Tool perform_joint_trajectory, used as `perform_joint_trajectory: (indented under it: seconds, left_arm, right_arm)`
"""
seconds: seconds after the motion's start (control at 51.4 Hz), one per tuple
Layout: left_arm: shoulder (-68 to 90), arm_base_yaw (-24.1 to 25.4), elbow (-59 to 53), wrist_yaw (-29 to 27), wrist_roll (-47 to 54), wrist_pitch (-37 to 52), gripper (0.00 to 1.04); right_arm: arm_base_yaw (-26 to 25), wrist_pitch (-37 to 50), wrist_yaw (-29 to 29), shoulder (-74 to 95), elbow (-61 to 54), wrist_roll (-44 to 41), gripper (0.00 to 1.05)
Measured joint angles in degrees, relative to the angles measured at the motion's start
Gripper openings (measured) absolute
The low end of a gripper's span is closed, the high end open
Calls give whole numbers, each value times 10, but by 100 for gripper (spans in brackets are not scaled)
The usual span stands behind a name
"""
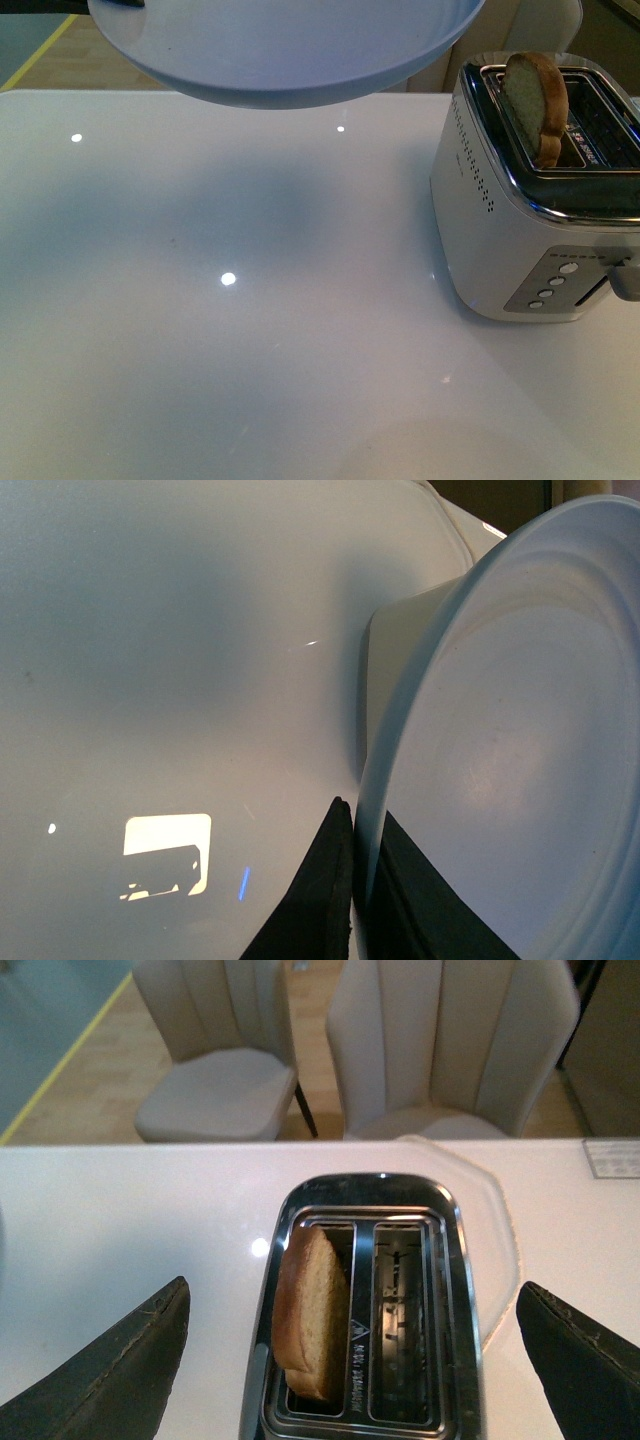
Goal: Left arm holds plate, right arm toasts bread
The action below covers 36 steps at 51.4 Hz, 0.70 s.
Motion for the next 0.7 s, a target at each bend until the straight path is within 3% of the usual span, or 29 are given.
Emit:
perform_joint_trajectory:
  seconds: [0.058,0.117,0.253,0.369,0.564,0.641,0.7]
  left_arm:
    - [-1,0,-4,-3,1,0,3]
    - [-1,0,-9,-5,1,0,3]
    - [-4,0,-15,-10,2,0,3]
    - [-7,3,-16,-14,2,0,3]
    - [-14,11,-17,-18,1,0,3]
    - [-15,11,-17,-18,1,0,3]
    - [-15,10,-17,-18,1,0,3]
  right_arm:
    - [-17,-1,3,-46,-18,0,94]
    - [-28,77,33,-80,-56,-16,86]
    - [-36,192,43,-120,-133,-34,67]
    - [-36,214,42,-141,-191,-40,50]
    - [-36,231,42,-201,-270,-45,11]
    - [-36,231,42,-216,-287,-49,1]
    - [-36,231,42,-234,-304,-48,2]
